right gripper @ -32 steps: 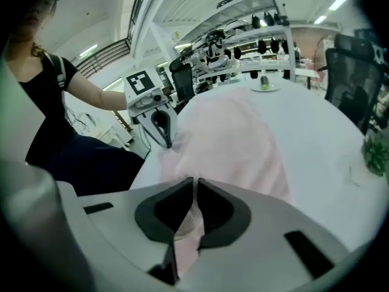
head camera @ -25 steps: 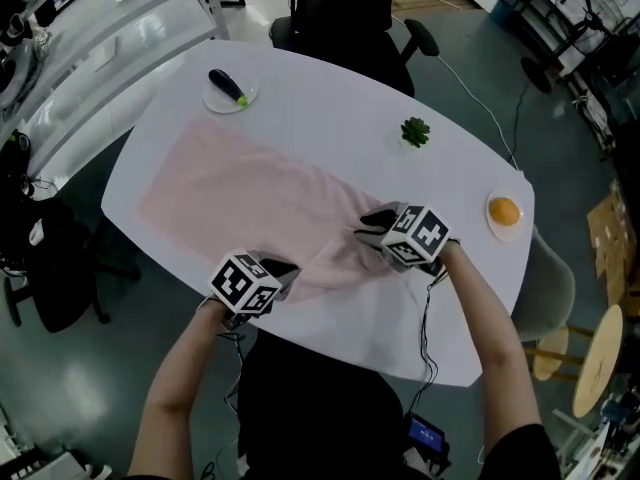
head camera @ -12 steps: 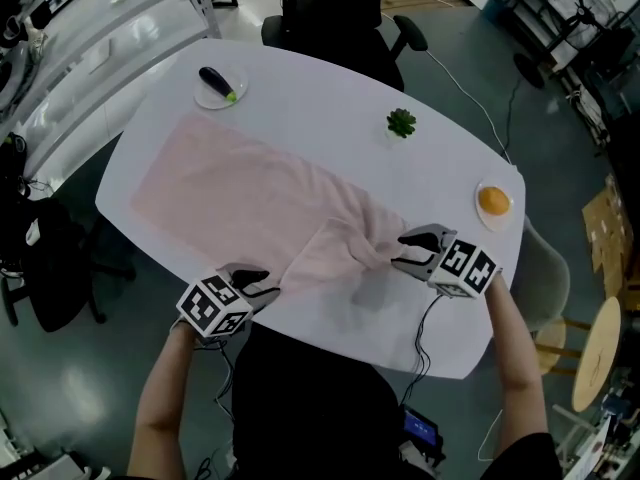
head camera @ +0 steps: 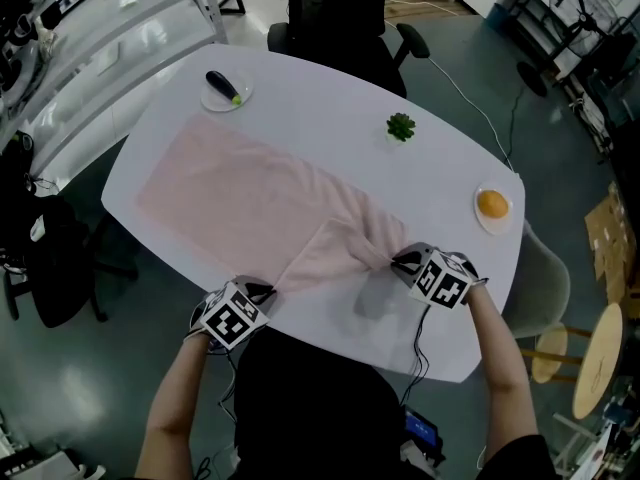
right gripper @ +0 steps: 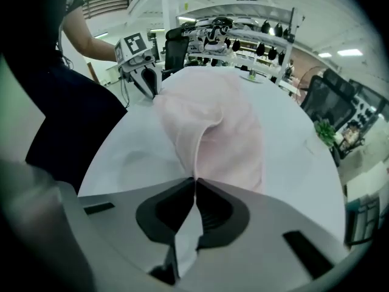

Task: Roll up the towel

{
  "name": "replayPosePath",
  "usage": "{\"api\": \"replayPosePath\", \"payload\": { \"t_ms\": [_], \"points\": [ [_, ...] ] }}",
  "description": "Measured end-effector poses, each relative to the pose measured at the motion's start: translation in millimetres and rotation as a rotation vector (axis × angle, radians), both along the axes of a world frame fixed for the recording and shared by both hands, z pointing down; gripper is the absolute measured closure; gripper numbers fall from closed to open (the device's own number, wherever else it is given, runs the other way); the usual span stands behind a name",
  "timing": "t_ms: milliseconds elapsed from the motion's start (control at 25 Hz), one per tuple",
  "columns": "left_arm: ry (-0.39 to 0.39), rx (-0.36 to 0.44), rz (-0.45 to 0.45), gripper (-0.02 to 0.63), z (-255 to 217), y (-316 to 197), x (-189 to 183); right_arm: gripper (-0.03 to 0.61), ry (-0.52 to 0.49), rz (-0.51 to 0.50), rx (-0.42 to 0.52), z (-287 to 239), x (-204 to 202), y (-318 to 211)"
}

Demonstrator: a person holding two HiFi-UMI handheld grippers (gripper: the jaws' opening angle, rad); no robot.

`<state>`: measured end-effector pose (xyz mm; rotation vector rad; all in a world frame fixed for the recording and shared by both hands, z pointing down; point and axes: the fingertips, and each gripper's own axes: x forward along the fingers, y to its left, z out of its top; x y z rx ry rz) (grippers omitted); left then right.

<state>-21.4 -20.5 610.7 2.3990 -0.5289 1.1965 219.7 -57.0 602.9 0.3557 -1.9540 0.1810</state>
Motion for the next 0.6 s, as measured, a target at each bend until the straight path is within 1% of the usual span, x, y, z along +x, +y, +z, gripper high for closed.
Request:
{"api": "replayPosePath", "payload": {
  "t_ms": [120,200,320,400,480,600],
  "points": [
    [0.002,-0.023,0.045,0.586,-11,5,-5,0.558,0.079,-0.080,-0.072,-9,19,8],
    [0.011,-0.045,0.077,0.587,-18,8,-7,0.558,0.121,-0.111,-0.129,-13,34,12],
    [0.025,-0.091,0.109,0.588,-21,15,-8,0.557,0.139,-0.108,-0.210,-13,45,15],
    [0.021,-0.119,0.107,0.588,-15,18,-7,0.557,0.154,-0.086,-0.251,-5,49,15],
    [0.000,-0.127,0.109,0.588,-3,20,-4,0.557,0.181,-0.071,-0.272,9,52,15],
    [-0.038,-0.089,0.131,0.583,7,21,-2,0.552,0.199,-0.071,-0.236,22,53,15]
  ]
}}
